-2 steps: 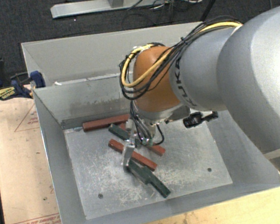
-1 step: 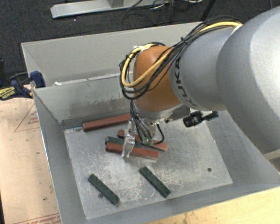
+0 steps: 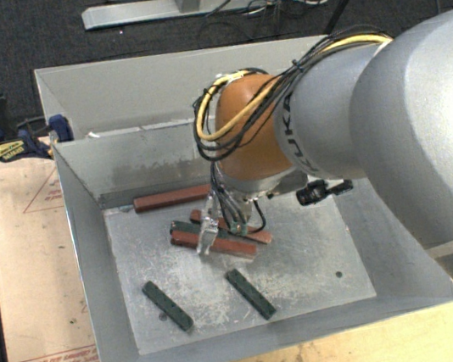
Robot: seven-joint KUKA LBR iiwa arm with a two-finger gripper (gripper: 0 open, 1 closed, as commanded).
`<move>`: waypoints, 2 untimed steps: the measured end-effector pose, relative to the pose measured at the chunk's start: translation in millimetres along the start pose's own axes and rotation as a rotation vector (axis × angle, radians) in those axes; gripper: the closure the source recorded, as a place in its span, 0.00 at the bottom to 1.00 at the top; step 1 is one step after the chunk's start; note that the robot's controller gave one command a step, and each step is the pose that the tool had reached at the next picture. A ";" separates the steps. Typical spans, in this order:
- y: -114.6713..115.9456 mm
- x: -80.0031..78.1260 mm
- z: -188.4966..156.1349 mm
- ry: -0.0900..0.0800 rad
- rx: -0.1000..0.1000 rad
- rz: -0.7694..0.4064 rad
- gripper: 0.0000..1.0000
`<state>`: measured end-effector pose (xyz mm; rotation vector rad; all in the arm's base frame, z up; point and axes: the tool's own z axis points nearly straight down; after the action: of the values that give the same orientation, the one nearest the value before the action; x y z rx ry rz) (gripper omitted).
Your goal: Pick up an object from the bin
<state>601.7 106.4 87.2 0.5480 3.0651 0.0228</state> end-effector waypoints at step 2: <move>-1.5 3.1 -17.1 0.021 0.014 -0.002 1.00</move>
Offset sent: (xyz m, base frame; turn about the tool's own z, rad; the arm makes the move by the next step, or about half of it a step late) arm -0.0001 0.0000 0.0251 -0.0002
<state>597.8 105.9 104.2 0.5487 3.0885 0.0067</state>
